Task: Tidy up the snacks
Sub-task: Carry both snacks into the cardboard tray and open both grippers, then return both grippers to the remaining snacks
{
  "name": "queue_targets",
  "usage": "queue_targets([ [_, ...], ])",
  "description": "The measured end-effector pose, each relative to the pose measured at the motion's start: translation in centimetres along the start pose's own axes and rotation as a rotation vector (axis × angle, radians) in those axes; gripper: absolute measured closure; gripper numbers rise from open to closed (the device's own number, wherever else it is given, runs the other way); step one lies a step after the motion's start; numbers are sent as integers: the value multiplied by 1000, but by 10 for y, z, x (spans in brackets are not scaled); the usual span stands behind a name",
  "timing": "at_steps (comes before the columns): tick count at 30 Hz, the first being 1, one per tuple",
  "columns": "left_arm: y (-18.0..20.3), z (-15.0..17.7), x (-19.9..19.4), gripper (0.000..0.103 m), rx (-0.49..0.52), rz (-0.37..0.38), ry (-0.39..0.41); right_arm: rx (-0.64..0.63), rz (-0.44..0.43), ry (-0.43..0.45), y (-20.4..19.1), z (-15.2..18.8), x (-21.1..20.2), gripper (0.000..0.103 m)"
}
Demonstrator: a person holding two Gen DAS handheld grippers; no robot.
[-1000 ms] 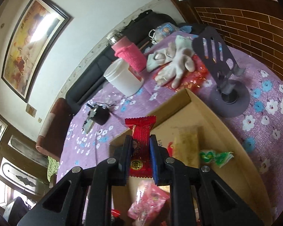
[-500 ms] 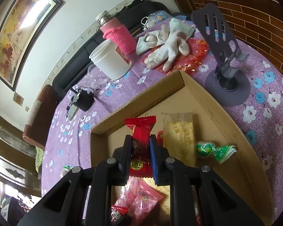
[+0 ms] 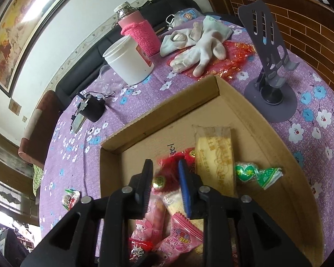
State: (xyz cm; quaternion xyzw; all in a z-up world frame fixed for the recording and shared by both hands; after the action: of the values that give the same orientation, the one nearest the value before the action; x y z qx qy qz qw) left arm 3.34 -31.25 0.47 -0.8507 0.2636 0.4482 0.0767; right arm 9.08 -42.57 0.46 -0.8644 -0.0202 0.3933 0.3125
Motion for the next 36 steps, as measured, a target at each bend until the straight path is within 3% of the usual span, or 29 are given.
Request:
queue_targets([
  [14,-6,-2,-18,78,-11,14,28,-5,-30,57,-8,-4,-15,74],
  [20,-24,1,-35,78,-21,6,42,-46,-89,87,-26,-1,-22,74],
  [30,-117,8,-78,77,-132,-75,67,-241,-136,91,-91,25,-23,73],
  [36,-195,7,-83,77,-235,-189,62,-373,-157,33,-133,58,-9,73],
])
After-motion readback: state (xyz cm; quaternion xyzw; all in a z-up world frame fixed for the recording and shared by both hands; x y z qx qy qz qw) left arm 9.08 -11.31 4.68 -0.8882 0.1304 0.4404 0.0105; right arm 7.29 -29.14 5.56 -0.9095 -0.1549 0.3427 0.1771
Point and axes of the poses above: each gripper's, at about its wrist camera, not at the fingertips, and x roughly the way its jaws point, y to its right, z to its underside, the point moved 5 cm from there along x, roughly the way its jaws point, and after that the axes turned 8 degrees about -z, right-handed, at the moved point
